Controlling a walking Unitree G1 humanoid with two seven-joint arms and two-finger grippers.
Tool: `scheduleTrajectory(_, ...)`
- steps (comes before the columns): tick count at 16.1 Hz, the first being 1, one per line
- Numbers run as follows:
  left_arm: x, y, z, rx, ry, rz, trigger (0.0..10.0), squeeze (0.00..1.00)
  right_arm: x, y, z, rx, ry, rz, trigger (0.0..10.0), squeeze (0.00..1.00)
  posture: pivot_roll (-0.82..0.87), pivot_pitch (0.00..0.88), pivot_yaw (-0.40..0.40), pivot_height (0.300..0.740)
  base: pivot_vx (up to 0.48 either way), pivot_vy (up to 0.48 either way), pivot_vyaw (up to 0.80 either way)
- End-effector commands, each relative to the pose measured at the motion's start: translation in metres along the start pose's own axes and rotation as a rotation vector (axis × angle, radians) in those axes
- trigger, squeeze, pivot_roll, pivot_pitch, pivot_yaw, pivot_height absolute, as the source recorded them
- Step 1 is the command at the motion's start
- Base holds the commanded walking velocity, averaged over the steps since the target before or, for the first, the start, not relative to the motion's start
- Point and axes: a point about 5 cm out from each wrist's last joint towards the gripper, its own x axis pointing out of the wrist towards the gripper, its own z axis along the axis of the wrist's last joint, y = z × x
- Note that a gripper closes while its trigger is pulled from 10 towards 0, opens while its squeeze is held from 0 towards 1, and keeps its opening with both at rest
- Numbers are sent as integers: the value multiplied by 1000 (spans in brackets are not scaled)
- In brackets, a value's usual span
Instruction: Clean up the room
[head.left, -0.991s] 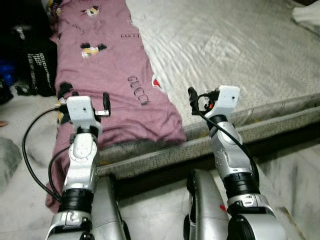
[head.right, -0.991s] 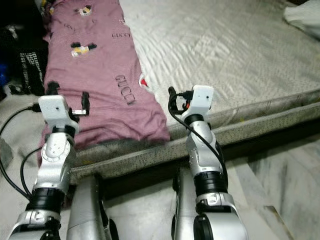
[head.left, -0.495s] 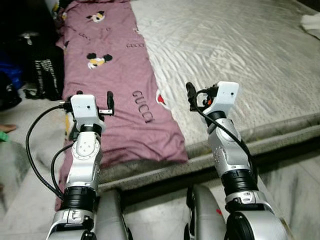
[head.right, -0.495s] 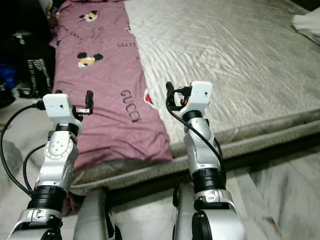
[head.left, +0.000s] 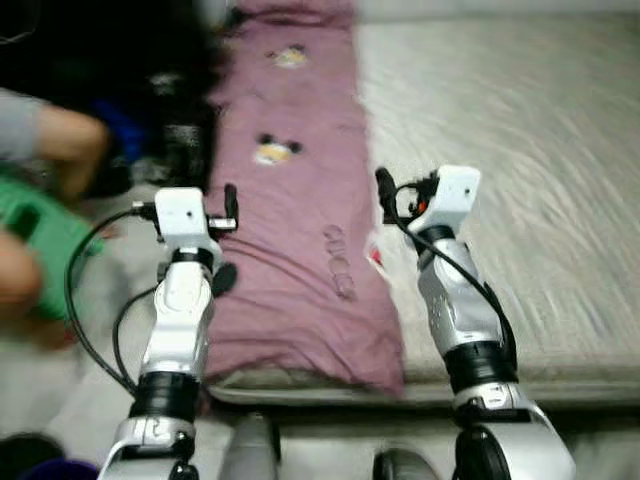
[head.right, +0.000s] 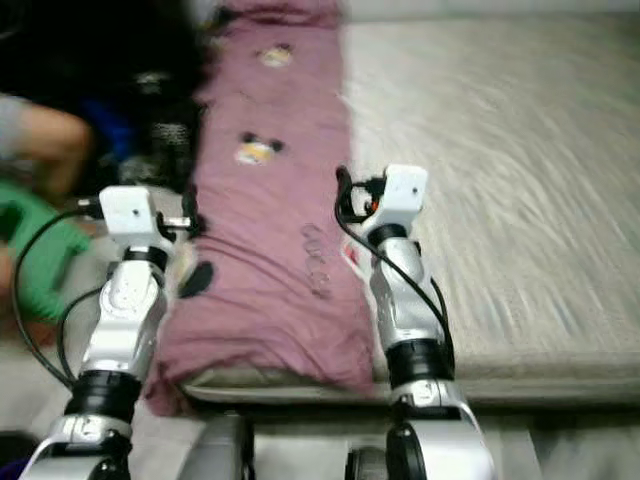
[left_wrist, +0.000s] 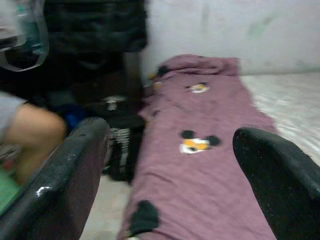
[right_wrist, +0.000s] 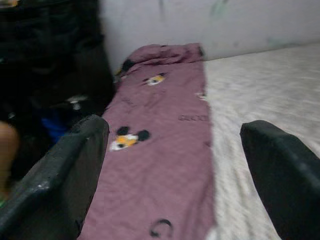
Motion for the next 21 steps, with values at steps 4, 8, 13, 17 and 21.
scheduleTrajectory(4,-2,0,-12,17,58,4,10000,0,-3,6,-9,-2,21,9,10000,0,-96,0,52,740,0,0,0)
scheduleTrajectory(8,-7,1,-22,28,88,1,10000,0,-7,0,-13,-31,26,-5,10000,0,-97,0,62,740,0,0,0)
scheduleTrajectory(13,-18,6,-28,46,92,-25,10000,0,-12,-8,-15,-46,15,-18,10000,0,-95,0,66,740,0,0,0)
scheduleTrajectory(17,-43,30,-33,63,96,34,10000,0,-31,-25,-20,-71,27,-52,10000,0,-85,0,52,740,0,0,0)
scheduleTrajectory(21,-70,29,-42,51,151,4,10000,0,-61,-29,-41,-95,109,-57,10000,0,-85,0,42,740,0,0,0)
